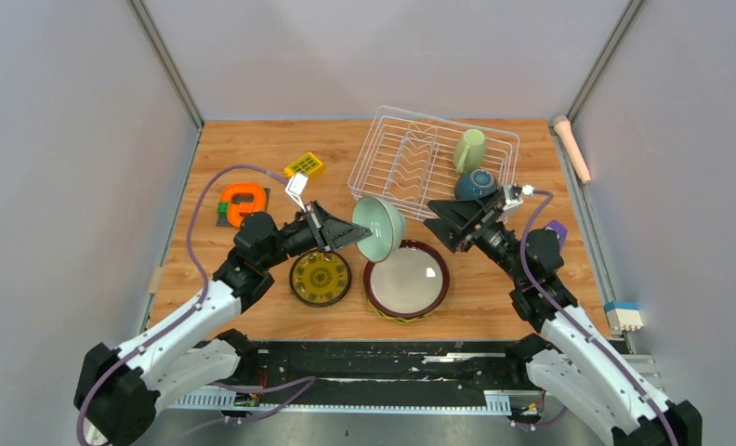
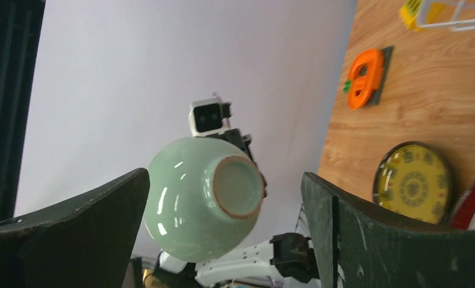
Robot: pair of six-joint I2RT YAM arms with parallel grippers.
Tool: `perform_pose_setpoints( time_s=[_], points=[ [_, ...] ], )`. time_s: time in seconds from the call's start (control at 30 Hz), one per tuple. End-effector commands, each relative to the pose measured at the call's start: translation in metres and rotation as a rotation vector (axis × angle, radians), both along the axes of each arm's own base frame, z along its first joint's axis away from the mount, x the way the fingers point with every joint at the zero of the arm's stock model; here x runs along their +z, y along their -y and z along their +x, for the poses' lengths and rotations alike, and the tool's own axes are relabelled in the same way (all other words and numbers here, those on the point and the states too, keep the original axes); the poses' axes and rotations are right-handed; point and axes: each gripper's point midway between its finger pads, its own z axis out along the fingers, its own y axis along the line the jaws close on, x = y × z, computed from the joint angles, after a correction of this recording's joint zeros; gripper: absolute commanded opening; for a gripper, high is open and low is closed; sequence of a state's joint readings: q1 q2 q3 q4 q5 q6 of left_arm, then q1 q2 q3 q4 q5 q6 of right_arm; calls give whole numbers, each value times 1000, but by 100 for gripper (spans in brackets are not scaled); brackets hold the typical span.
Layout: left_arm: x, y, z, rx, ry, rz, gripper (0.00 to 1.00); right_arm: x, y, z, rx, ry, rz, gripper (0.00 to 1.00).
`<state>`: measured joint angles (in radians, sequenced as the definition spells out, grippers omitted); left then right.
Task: Unload the mixed dishes from the dish rack
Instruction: Place the bowl at the center of the board.
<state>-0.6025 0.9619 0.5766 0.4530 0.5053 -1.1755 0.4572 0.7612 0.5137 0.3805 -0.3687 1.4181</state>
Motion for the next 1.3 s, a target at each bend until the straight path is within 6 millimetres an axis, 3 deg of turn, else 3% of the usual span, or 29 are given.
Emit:
perform_pose_setpoints(
  time_s=[0.0,0.03,0.13,0.23,0.3,0.43,0.6,0.77,1.07,1.27],
  points=[
    [0,-29,1,164,15,94,0,-42,35,12,-239,-48,-108,100],
    [4,-42,5,244,25,101,0,-43,37,7,-245,-26,-111,100],
    [-33,-82,5,418,-82,281,0,-43,33,-5,-215,52,-144,100],
    [-66,-131,11,653,-199,445,0,-47,16,-10,-153,92,-252,100],
    [-82,-154,7,740,-255,535,0,-64,-1,-8,-91,85,-350,100],
    [-94,-167,4,774,-291,630,1,-71,-38,-16,78,172,-392,100],
    [-117,-195,1,900,-412,774,0,-81,-51,-13,111,188,-440,100],
    [-135,-224,-7,1026,-506,874,0,-86,-44,-10,46,176,-486,100],
    [-146,-285,-35,1330,-627,846,0,-87,-20,-6,-75,151,-501,100],
    [-164,-292,-40,1379,-669,830,0,-93,-15,-1,-107,109,-529,100]
  ],
)
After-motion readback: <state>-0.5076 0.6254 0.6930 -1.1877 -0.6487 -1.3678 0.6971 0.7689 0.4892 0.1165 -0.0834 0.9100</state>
